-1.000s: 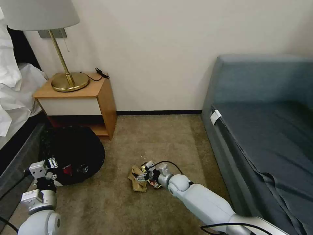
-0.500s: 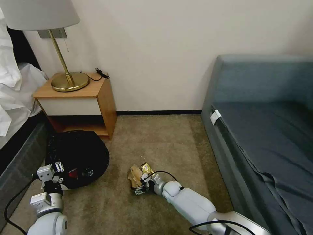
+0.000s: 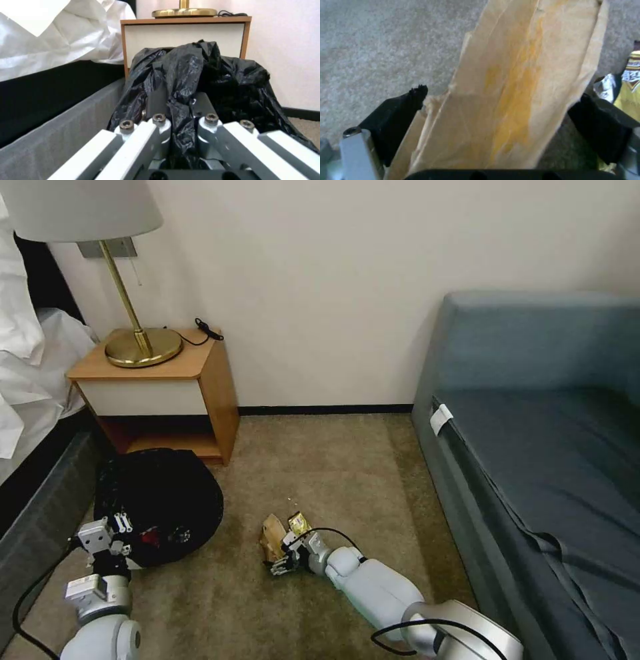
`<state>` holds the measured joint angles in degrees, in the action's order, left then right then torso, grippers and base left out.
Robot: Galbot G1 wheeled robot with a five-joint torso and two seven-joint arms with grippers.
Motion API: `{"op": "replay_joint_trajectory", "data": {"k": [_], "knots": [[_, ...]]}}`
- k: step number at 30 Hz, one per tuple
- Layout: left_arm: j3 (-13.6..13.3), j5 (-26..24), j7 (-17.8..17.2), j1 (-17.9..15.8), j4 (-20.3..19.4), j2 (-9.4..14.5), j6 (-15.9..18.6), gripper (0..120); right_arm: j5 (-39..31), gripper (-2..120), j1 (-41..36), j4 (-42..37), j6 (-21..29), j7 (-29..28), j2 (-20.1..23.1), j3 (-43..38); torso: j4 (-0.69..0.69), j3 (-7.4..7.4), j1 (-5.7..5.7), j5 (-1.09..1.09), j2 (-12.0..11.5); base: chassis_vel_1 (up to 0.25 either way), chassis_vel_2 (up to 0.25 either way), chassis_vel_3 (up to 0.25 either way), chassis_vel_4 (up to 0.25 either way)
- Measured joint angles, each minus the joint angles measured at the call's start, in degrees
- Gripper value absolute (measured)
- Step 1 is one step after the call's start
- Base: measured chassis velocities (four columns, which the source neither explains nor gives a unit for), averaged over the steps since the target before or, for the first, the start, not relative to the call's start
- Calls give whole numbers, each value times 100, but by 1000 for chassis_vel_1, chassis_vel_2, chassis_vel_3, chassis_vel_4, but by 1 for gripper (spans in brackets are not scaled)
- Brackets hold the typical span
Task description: Pick up the trash bin, then pick up the garbage on the floor and place it into the trash bin.
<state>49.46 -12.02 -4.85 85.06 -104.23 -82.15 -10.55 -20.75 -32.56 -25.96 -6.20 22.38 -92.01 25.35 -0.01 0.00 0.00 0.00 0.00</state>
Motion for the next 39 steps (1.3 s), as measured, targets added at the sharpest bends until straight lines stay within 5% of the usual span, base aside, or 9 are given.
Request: {"op": "replay_joint_trajectory", "data": {"k": [26, 39], "knots": [[34, -72, -32, 87, -221, 109, 89, 5, 75, 6, -126, -317, 25, 78, 121, -211, 0, 0, 0, 0, 0, 0, 0, 0, 0], [38, -105, -37, 111, -251, 124, 90, 5, 139, 2, -177, -907, 78, -79, 295, -610, 1, 0, 0, 1, 0, 0, 0, 0, 0]]}}
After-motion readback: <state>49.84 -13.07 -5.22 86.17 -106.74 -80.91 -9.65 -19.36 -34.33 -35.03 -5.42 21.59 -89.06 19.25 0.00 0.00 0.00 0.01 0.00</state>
